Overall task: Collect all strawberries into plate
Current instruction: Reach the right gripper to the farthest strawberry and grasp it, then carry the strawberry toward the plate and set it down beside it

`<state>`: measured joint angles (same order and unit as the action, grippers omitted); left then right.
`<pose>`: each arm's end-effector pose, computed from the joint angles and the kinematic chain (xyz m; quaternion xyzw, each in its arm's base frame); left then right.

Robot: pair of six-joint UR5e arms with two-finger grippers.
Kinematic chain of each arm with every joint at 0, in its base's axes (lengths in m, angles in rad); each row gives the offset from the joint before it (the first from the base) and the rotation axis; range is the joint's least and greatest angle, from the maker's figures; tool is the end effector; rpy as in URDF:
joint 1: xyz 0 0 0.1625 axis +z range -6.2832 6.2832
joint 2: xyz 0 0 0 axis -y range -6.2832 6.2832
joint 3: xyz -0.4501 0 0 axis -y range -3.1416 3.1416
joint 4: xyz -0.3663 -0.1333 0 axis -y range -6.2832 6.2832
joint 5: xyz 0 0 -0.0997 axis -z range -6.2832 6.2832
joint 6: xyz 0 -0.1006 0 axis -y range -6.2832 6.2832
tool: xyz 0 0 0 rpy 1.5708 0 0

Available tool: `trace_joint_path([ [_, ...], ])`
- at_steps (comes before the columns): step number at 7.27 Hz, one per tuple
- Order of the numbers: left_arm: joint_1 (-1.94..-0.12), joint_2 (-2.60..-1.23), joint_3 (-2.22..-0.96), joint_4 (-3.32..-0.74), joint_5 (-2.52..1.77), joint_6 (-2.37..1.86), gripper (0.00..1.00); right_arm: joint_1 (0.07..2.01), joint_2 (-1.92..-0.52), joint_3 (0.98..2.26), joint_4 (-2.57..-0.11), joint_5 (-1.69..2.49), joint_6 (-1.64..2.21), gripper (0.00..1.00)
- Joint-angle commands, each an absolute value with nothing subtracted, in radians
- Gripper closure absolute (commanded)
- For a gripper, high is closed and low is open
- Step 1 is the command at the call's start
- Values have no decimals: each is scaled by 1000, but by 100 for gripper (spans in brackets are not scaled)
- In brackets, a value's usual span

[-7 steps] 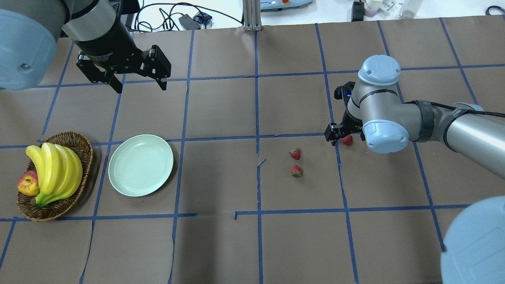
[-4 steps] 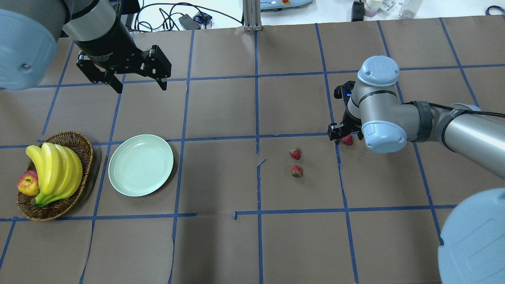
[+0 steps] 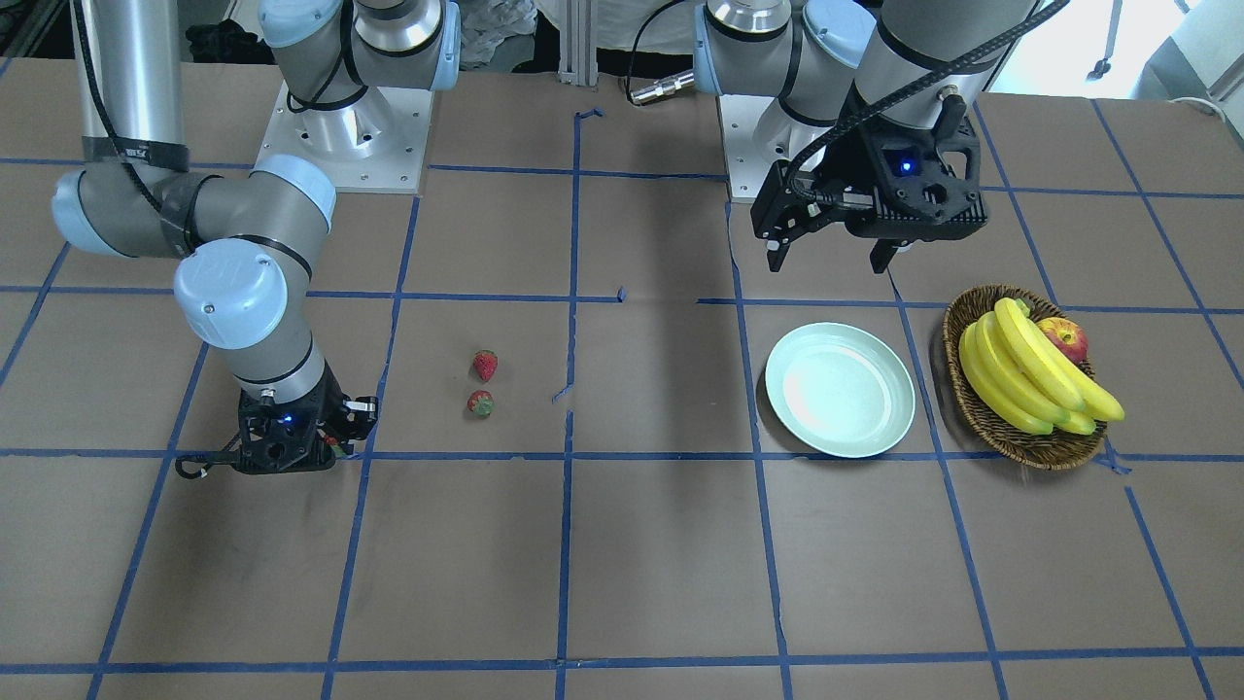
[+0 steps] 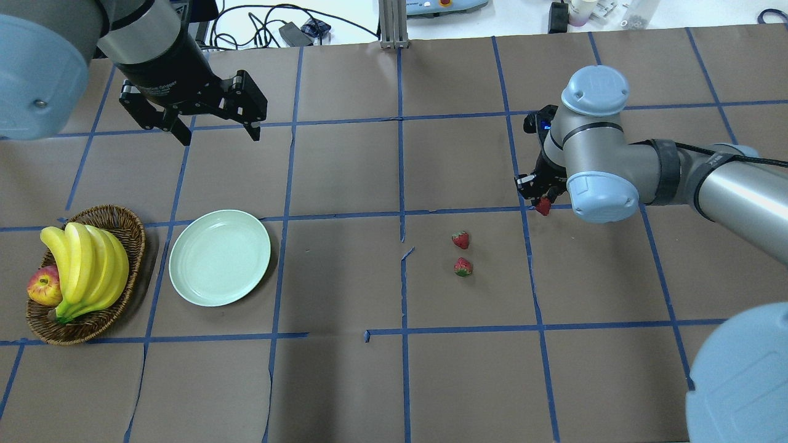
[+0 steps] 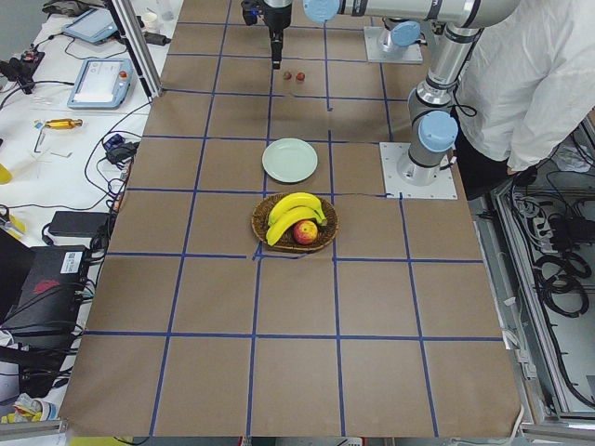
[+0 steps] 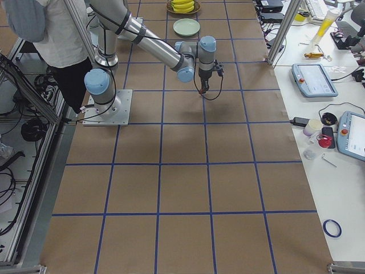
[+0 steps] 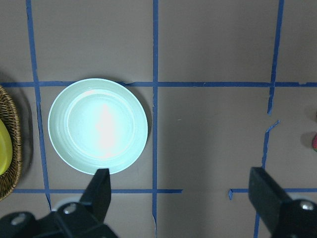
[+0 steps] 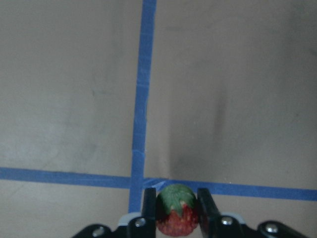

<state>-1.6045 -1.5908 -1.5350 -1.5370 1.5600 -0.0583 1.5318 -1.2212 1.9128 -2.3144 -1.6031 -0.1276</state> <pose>-0.1505 -0.4750 0.5228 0.0122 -0.9996 0.0245 0.0065 0.1089 -0.5458 0.2565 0.0438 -0.9986 0.0246 0.0183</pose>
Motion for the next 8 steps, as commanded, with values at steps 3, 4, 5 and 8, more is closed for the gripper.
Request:
trace_joint_path([
  [3,-1605,-1589,-1534,-1539,1559,-58,0,1886,-1233,1624,-2062,-1542,463,100],
  [4,-1605,-1589,-1534,-1539,1559,-58,0,1975,-1215,1629,-2050,-1531,554,100],
  [5,-1605,-1589,-1535,-1539,1559,-58,0,2049,-1157,1637,-2063,-1472,624,100],
  [8,-1605,-1588,-1536,-1539,1559,-57,0,2088,-1062,1660,-2132,-1459,626,100],
])
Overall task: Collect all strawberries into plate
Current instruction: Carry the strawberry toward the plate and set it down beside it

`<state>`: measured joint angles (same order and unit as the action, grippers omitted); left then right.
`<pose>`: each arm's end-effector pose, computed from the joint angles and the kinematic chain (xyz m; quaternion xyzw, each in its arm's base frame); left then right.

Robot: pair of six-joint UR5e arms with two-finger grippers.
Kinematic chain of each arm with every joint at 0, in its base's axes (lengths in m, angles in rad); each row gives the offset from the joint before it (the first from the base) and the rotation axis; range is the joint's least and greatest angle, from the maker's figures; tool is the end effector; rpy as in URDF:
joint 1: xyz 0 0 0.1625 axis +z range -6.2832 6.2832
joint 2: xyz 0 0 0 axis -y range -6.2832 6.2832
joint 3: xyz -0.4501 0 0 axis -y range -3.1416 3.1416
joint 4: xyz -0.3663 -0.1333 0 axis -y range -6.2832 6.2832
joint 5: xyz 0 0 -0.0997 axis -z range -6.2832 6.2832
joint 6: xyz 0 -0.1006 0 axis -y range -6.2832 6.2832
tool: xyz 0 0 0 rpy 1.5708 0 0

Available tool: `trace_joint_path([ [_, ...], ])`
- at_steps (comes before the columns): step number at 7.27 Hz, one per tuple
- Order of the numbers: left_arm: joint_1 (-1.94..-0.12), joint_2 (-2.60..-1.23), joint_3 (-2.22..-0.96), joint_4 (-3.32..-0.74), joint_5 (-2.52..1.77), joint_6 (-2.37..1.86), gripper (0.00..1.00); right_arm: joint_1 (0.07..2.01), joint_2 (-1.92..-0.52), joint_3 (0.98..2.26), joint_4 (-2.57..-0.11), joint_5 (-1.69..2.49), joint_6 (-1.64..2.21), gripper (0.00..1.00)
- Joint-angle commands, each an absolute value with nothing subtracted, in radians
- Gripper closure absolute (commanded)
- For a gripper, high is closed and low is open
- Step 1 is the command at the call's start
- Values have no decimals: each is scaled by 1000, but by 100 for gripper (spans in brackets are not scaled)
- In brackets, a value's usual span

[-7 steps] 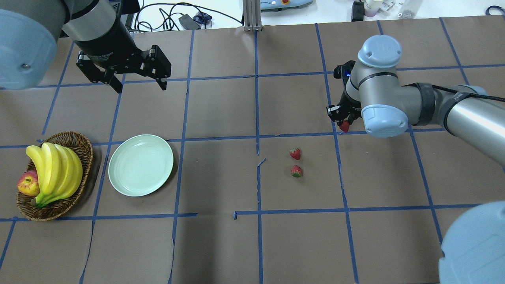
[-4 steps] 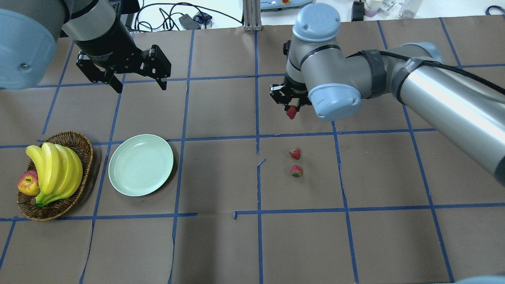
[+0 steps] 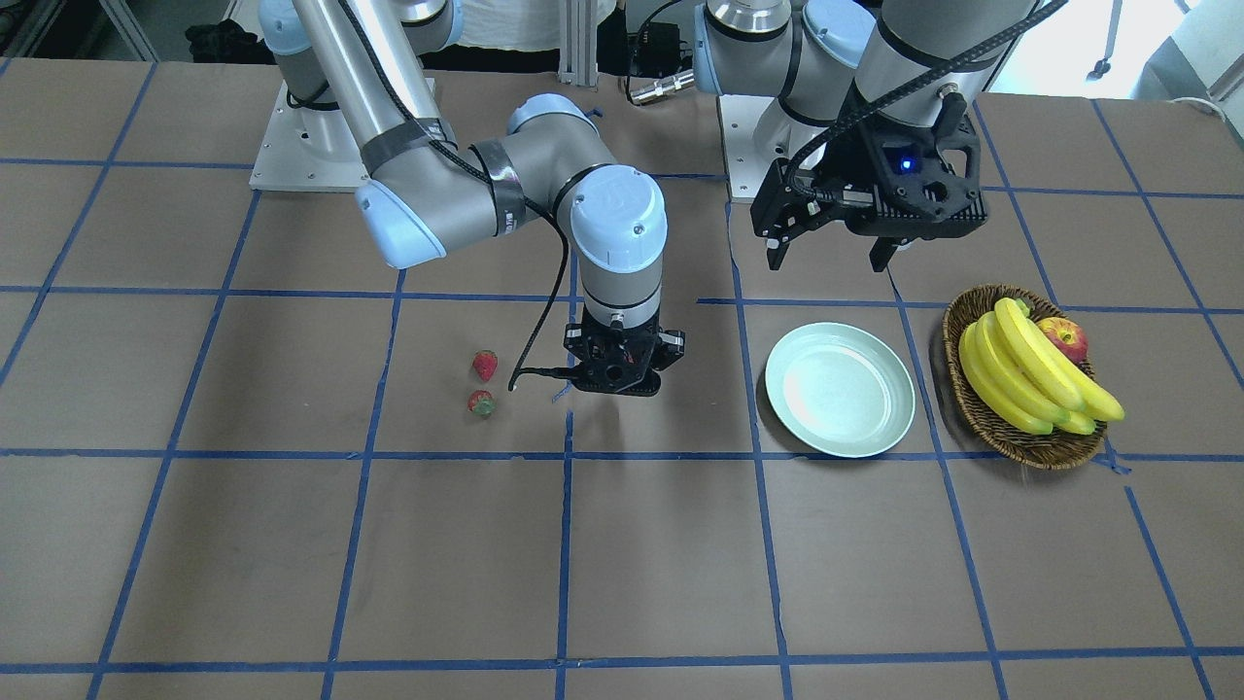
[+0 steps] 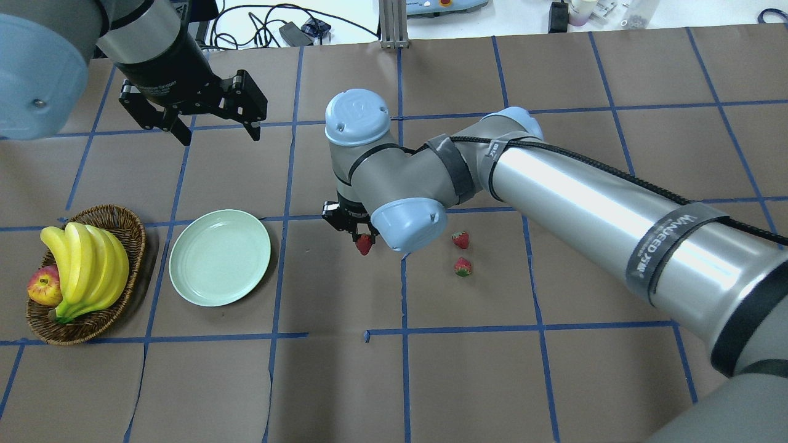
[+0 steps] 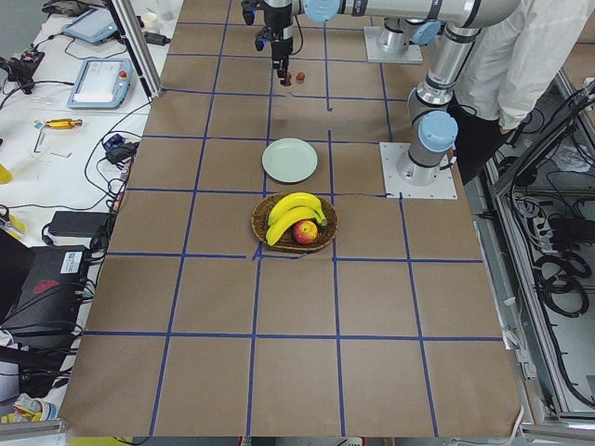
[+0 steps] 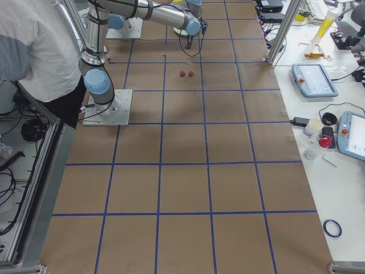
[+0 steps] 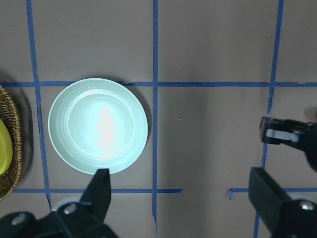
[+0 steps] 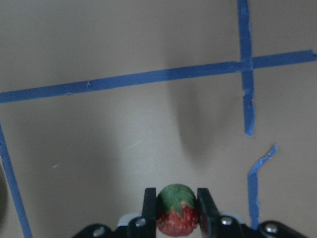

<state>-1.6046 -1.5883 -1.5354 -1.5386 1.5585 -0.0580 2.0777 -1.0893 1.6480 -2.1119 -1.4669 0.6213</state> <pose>-0.1506 -0.4739 0.5236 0.0119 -0.9996 0.0247 0.0073 0.4252 -0.4696 0.2655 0.0575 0.9970 0.0352 0.0392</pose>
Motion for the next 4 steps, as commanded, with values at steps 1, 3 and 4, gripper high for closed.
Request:
trace_joint_path([
  [1,-1605,-1586,-1536,-1539,1560,-58,0,2088,-1068,1664,-2147,-1456,633,22],
  [3,-1605,-1583,-1536,-1539,1562,-57,0,2066,-1120,1666,-2158,-1480,632,0],
  [4,-1605,-1583,-1537,-1539,1563,-57,0,1999,-1147,1670,-2145,-1509,605,0],
])
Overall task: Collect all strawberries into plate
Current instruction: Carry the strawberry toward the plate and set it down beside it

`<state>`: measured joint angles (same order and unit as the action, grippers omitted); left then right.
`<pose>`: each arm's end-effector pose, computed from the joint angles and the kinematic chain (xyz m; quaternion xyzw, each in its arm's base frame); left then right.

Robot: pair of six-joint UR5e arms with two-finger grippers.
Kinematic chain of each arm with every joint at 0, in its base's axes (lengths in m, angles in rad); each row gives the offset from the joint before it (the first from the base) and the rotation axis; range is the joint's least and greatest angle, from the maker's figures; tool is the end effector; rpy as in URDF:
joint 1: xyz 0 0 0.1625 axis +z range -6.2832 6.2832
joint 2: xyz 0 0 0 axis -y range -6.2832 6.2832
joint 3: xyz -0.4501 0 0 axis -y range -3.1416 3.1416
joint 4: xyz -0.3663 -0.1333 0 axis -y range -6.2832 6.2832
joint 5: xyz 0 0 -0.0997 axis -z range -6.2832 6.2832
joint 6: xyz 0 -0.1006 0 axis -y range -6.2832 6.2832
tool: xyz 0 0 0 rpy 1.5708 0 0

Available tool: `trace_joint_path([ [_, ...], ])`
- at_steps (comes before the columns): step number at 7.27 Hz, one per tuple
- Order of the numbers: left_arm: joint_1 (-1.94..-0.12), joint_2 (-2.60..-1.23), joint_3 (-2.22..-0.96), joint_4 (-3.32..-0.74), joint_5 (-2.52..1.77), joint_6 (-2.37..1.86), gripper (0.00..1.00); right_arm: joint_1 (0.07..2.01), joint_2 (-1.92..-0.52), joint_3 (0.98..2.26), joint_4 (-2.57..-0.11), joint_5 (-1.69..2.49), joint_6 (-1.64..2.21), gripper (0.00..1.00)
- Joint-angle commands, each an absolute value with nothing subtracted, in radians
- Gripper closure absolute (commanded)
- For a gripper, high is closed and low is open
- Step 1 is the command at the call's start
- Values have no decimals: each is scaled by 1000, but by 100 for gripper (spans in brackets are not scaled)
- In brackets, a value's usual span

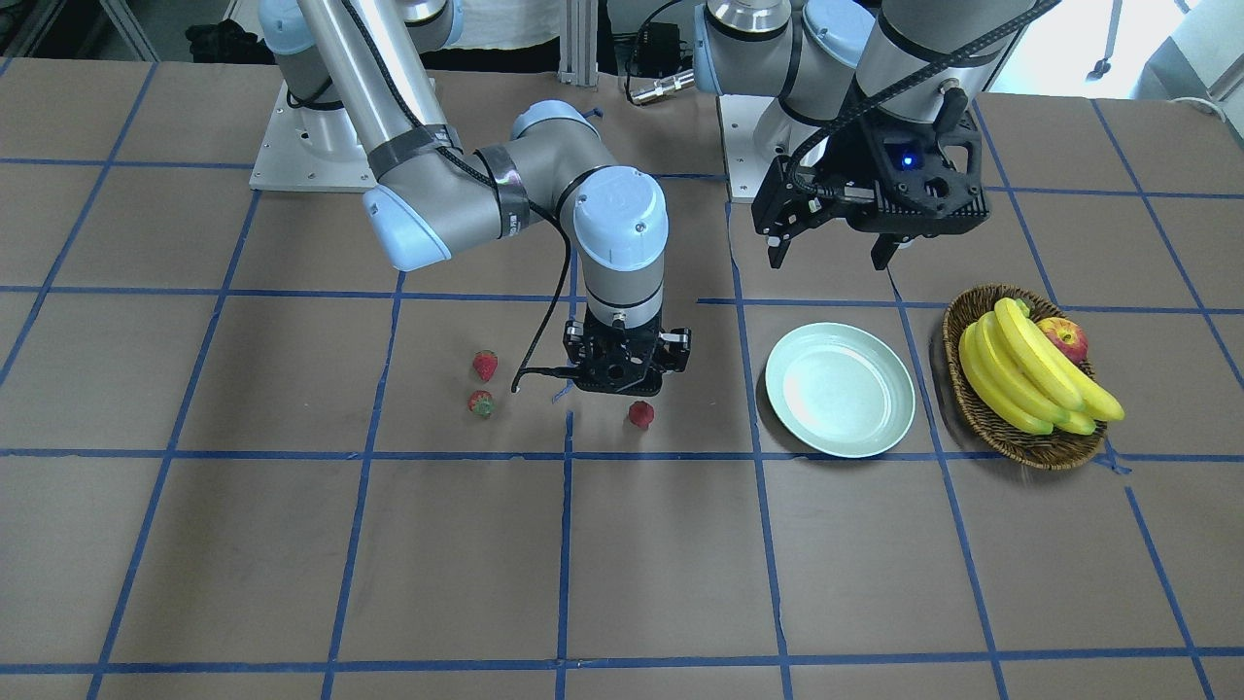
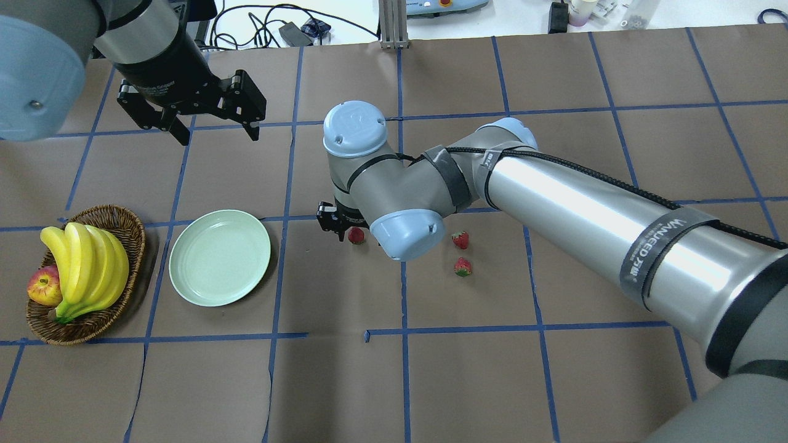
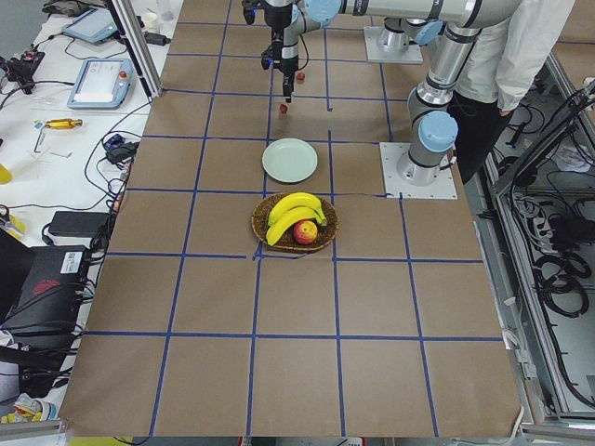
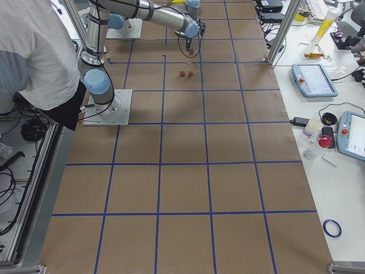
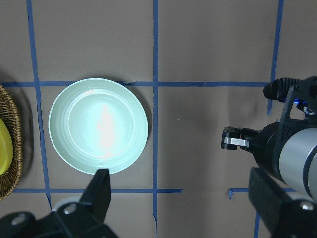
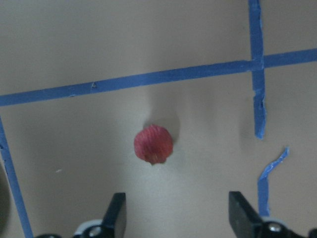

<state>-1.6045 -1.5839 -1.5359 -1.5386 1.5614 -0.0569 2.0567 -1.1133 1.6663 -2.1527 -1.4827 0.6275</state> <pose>-0.1502 -0.4723 0.5255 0.0115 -0.9996 0.0268 0.0059 0.4120 -0.4757 0.2766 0.0700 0.9965 0.0110 0.0450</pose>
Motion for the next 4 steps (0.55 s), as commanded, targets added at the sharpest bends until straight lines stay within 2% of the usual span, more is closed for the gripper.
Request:
trace_joint_path([
  [1,-1605,-1583,-1537,-1539,1562,-57,0,1897,-1175,1715,-2113,-1519,497,0],
  [3,-1605,-1586,-1539,-1539,1559,-58,0,1765,-1218,1869,-2143,-1516,278,0],
  [4,-1605,-1591,-1539,-1540,1559,-58,0,1763,-1209,1896,-2198,-1516,281,0],
])
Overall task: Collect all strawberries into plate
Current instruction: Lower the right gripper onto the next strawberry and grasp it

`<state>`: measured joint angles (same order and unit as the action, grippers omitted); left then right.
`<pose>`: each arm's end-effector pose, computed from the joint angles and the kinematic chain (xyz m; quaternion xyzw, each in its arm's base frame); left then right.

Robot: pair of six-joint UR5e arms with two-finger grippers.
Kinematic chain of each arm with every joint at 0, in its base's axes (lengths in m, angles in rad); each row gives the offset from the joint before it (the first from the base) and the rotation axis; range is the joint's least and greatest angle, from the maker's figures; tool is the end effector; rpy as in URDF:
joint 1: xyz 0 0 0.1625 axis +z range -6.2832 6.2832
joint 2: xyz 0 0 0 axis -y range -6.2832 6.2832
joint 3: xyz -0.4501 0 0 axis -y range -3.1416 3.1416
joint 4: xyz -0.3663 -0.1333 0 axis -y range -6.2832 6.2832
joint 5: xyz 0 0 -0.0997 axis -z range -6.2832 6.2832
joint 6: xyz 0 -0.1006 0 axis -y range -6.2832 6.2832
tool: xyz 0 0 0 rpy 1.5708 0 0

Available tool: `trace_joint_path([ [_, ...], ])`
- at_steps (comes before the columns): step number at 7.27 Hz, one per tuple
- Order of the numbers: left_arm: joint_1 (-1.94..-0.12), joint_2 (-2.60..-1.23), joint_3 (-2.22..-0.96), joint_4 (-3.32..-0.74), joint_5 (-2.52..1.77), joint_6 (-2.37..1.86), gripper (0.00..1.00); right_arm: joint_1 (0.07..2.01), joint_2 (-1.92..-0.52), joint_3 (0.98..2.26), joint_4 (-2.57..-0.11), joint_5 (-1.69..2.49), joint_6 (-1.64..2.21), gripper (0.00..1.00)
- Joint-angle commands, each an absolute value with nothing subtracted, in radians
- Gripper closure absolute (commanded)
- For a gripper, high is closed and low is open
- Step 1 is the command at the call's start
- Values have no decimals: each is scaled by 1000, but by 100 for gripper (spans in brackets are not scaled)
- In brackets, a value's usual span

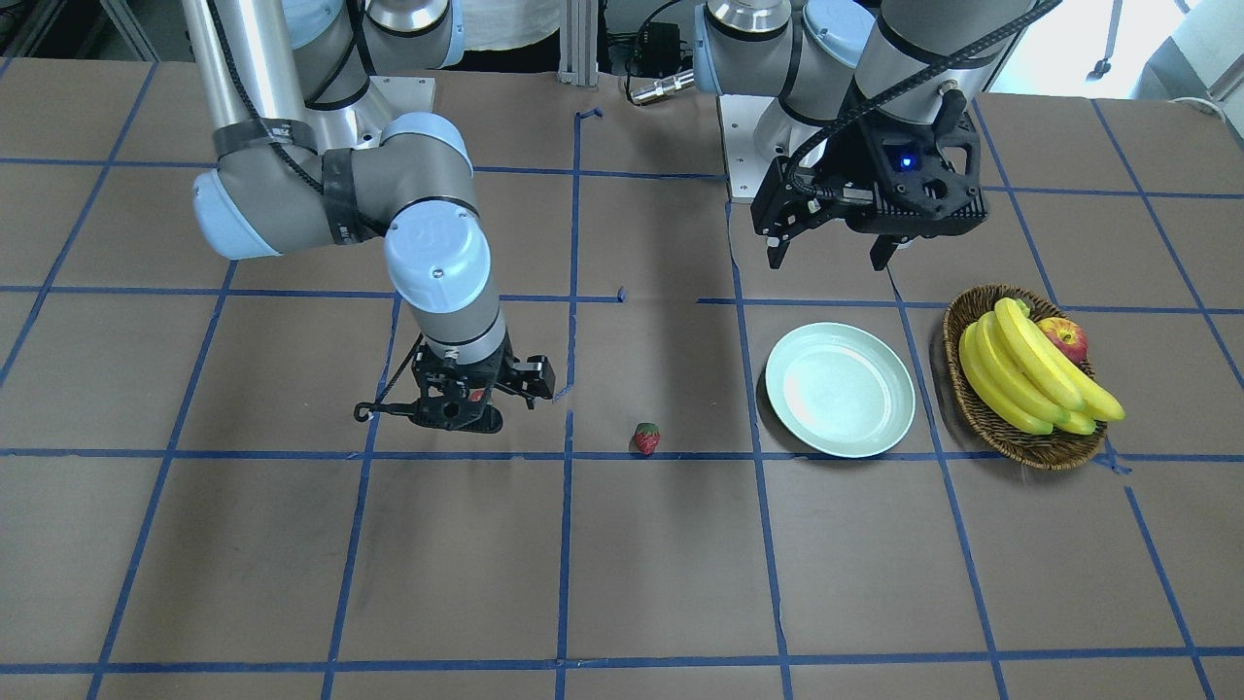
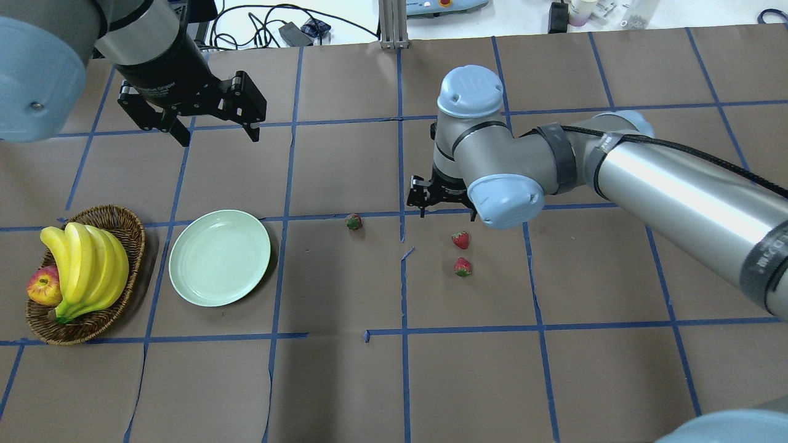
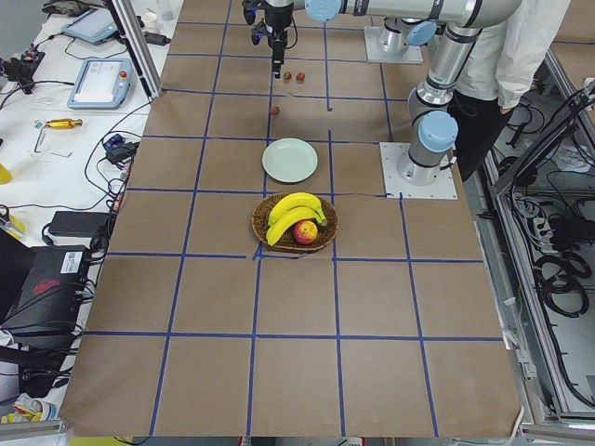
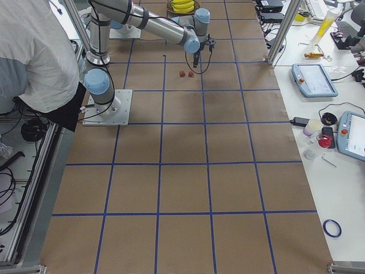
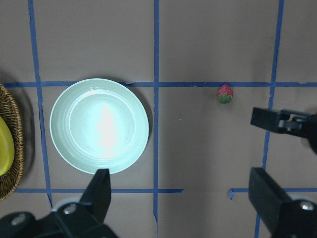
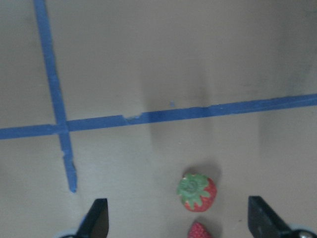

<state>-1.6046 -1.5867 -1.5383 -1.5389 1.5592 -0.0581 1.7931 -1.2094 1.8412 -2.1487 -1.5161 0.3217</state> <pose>-0.1505 -0.4730 0.5230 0.0120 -0.9996 0.0240 0.0069 0.2564 -0.5048 0.2615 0.0504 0.9980 0.0333 0.0191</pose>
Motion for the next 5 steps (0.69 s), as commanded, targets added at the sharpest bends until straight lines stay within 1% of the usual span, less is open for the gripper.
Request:
trace_joint_path([
  [1,-1605,-1589,-1539,-1542,1560,-58,0,1763,-1201,1888,-2207,-1508,282,0],
  [2,-1606,-1589,-1539,-1542,1560,-58,0,1763,-1187,1894,-2210,-1515,281,0],
  [3,-1605,-1591,-1539,-1542,1559,-58,0,1763,-1157,1898,-2220,-1519,279,3],
  [4,-1606,-1591,-1539,-1542,1559,-58,0,1763,-1152,1907,-2221,-1519,276,12],
  [5,-1606,-1589,-1539,-1540,1559,-58,0,1764,-1154,1908,-2220,-1517,275,24],
])
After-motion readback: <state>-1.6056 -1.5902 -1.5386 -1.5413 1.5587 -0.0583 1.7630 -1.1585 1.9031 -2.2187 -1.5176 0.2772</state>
